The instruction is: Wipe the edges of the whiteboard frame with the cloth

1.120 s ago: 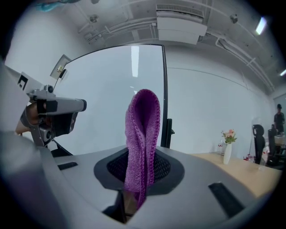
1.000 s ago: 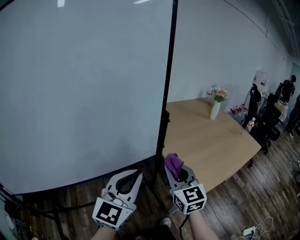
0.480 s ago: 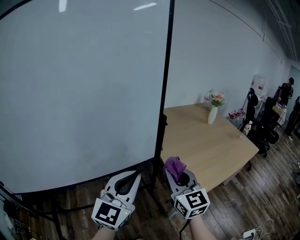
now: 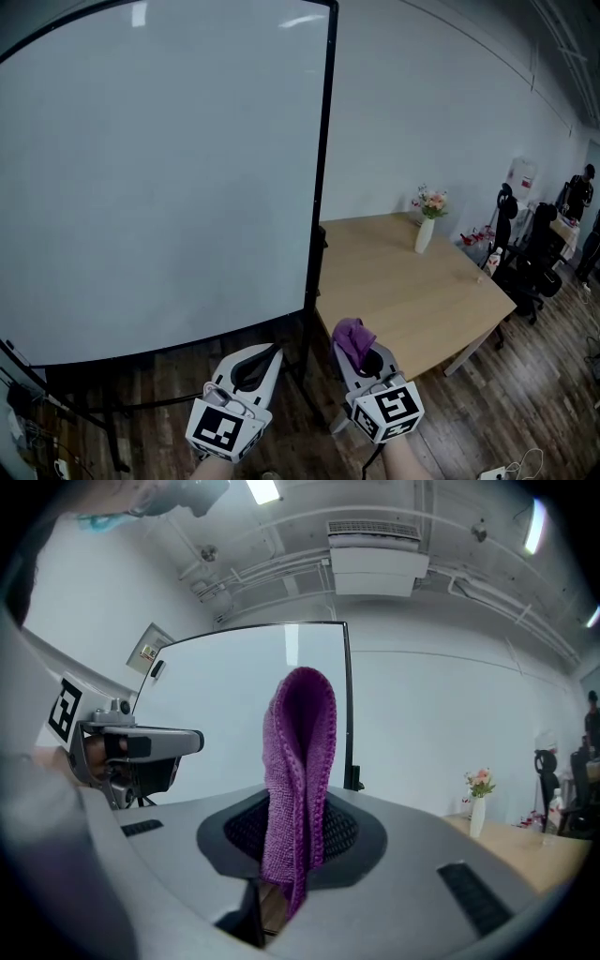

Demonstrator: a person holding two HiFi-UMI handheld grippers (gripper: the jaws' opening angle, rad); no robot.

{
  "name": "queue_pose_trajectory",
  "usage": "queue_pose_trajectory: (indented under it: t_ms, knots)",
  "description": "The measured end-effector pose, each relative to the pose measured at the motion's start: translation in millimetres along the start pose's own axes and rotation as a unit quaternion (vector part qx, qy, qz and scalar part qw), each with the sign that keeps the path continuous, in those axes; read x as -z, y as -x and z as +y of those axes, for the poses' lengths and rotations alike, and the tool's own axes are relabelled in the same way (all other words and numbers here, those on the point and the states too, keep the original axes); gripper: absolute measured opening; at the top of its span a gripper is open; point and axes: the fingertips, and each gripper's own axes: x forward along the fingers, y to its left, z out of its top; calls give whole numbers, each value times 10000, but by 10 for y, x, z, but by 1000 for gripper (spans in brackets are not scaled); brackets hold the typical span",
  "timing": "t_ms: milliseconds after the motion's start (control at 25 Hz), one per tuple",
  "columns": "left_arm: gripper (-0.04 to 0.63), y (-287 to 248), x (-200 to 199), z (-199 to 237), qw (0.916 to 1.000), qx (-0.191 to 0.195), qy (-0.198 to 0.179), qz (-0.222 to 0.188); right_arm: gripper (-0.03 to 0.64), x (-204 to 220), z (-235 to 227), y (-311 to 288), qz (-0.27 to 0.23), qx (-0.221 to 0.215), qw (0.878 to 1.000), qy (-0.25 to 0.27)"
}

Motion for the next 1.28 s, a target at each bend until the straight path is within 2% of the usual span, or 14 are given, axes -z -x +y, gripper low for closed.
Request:
queue_pose_trajectory:
  t_ms: [640, 1280]
  knots:
    - [17, 348, -211, -776, 9987, -510, -66, 49, 74, -123, 70, 863, -180, -449, 9988, 41]
    - [17, 498, -171, -1367, 9973, -721, -45, 136, 74, -15, 46, 1445, -186, -771, 9968, -45]
